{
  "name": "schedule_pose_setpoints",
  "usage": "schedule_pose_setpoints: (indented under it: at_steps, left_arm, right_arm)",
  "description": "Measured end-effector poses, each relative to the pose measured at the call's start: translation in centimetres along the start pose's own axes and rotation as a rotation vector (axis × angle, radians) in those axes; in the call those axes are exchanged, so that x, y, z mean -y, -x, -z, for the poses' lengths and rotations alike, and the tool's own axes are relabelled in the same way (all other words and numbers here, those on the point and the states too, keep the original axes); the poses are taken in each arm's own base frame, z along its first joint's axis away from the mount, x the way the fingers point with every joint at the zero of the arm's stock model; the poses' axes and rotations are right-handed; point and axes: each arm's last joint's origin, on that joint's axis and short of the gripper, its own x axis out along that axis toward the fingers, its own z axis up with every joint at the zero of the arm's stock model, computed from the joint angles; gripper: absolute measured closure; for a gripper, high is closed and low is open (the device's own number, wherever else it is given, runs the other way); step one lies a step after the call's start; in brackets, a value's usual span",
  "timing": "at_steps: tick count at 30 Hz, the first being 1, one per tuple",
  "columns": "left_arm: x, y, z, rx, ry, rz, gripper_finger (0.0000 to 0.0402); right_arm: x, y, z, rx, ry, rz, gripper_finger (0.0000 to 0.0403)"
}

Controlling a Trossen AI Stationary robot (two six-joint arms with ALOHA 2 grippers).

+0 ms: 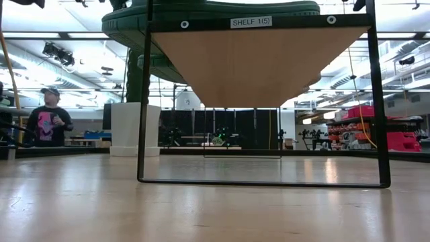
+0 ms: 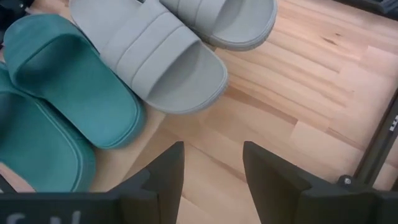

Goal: Pick and place slides into the shelf
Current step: Return to Home Position

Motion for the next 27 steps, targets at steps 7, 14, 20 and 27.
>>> schedule_pose_setpoints:
  at_steps: [7, 14, 20, 27]
  left_arm:
    - [-1.1, -0.1, -0.2, -0.026, -0.014, 0.043, 0.0397]
    - [-0.9, 0.0, -1.2, 0.077, -0.066, 0.055, 0.0397]
    - [-0.8, 1.0, -1.7, 0.135, -0.086, -0.11, 0.0398]
    - [-0.7, 2.8, -1.4, 0.176, -0.089, -0.145, 0.0398]
  right_arm:
    - [0.0, 0.0, 0.0, 0.0, 0.057, 0.0, 0.0231]
    - [0.1, 0.0, 0.0, -0.002, 0.129, -0.003, 0.0231]
    - [0.3, 0.2, 0.0, -0.029, 0.167, -0.017, 0.0231]
    - [0.5, 0.4, 0.0, -0.031, 0.195, -0.026, 0.0231]
